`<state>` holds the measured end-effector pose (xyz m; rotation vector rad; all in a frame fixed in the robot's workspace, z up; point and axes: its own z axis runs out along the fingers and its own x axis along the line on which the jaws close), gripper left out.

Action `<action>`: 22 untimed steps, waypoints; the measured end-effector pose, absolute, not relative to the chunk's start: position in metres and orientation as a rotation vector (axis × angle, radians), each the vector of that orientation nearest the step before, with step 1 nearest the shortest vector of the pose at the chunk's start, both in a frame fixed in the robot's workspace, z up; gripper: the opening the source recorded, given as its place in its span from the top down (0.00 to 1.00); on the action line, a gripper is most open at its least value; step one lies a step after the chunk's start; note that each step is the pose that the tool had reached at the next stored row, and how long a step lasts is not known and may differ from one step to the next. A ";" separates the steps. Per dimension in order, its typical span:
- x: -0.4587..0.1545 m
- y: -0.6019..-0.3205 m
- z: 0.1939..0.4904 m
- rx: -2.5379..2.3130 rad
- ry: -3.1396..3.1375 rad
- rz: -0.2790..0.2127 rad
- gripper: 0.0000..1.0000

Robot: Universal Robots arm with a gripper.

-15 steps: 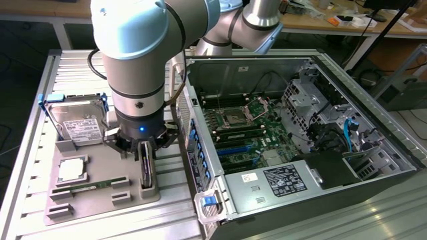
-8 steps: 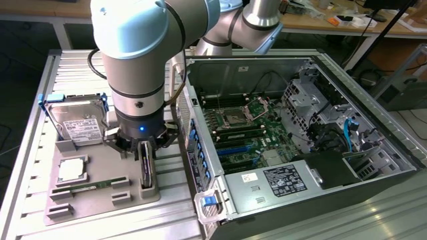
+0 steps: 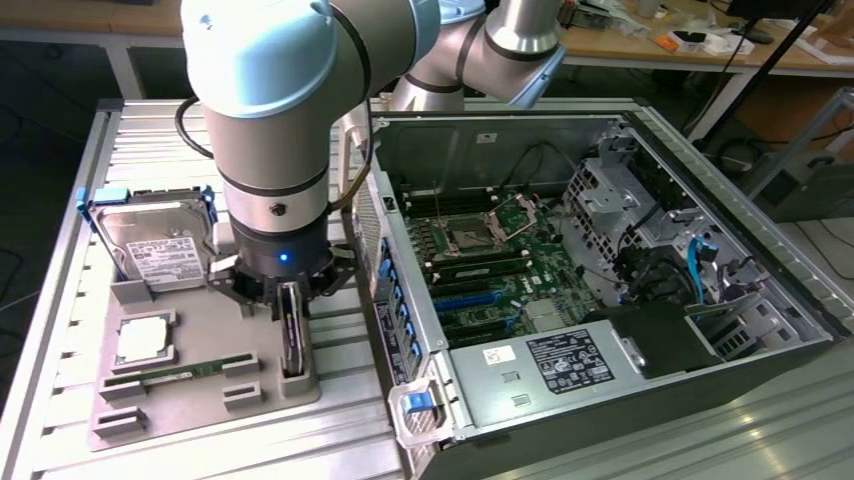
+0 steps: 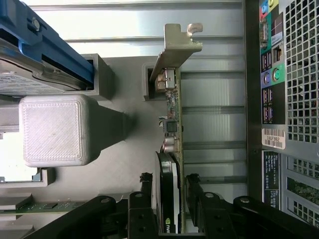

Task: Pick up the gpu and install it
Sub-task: 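Pick up the gpu and move the gpu toward the slot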

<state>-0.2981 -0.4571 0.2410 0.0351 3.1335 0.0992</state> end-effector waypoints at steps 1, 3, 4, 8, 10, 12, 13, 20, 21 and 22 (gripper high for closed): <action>-0.298 -0.457 0.241 0.035 3.133 0.099 0.68; -0.298 -0.457 0.241 0.035 3.133 0.099 0.68; -0.298 -0.457 0.241 0.035 3.133 0.099 0.68; -0.298 -0.457 0.241 0.035 3.133 0.099 0.68; -0.298 -0.457 0.241 0.035 3.133 0.099 0.70; -0.298 -0.457 0.241 0.035 3.133 0.099 0.73; -0.298 -0.457 0.241 0.035 3.133 0.099 0.73; -0.298 -0.457 0.241 0.035 3.133 0.099 0.73; -0.298 -0.457 0.241 0.035 3.133 0.099 0.73; -0.298 -0.457 0.241 0.035 3.133 0.099 0.73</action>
